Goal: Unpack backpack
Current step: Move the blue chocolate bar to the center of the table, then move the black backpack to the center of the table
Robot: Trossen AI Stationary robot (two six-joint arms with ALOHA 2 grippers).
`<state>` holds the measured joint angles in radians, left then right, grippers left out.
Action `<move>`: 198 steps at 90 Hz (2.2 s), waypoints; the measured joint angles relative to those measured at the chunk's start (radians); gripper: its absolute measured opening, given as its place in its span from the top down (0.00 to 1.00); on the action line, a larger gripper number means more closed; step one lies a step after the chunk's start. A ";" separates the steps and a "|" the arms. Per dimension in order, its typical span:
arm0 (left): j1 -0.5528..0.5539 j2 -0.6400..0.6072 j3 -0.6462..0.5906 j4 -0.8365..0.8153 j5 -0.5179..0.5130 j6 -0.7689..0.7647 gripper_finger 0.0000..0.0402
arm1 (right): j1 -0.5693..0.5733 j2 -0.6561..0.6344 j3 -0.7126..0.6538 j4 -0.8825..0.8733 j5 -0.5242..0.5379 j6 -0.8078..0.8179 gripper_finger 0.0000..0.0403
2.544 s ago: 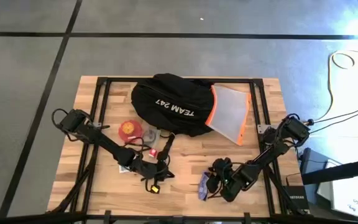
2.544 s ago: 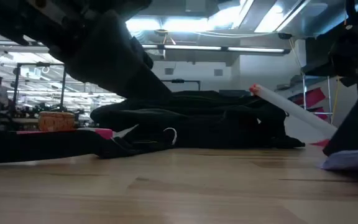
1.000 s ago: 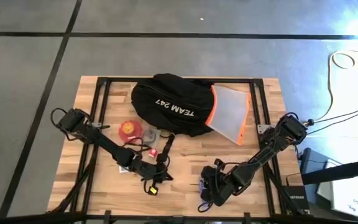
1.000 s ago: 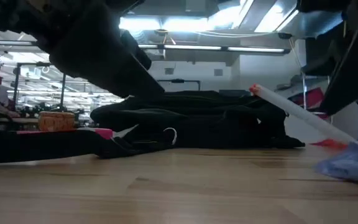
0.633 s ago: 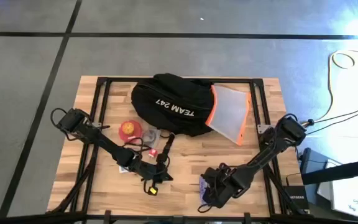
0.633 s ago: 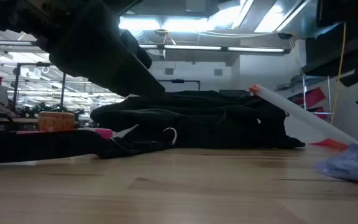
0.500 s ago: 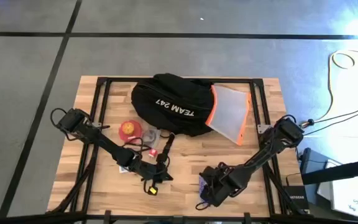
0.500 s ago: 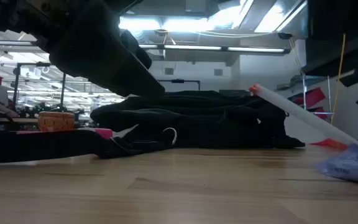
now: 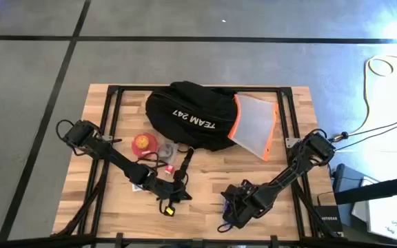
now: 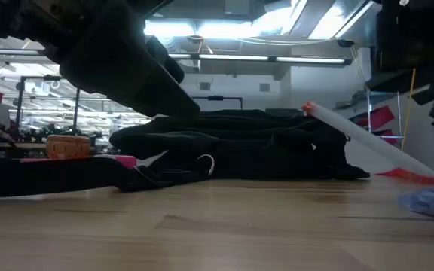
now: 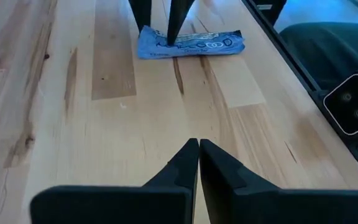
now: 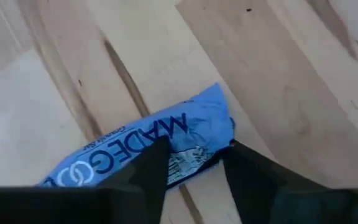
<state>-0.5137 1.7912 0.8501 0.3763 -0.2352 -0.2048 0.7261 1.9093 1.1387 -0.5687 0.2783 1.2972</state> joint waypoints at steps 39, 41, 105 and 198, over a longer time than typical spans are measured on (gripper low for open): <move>0.000 0.000 0.000 0.000 0.000 0.002 1.00 | 0.000 -0.002 -0.002 0.003 0.034 -0.027 0.99; 0.000 0.000 0.000 0.000 0.000 -0.001 1.00 | 0.000 -0.003 -0.003 0.002 0.038 -0.027 1.00; -0.111 -0.471 0.001 -0.603 -0.072 -0.123 1.00 | -0.169 -0.054 0.057 0.492 0.102 -0.552 1.00; -0.445 -0.661 -0.223 -0.990 -0.337 -0.695 1.00 | -0.402 0.279 0.621 0.201 -0.061 -1.127 0.95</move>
<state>-0.9591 1.1297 0.6273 -0.6136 -0.5724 -0.9002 0.3238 2.1883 1.7595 -0.3679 0.2170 0.1707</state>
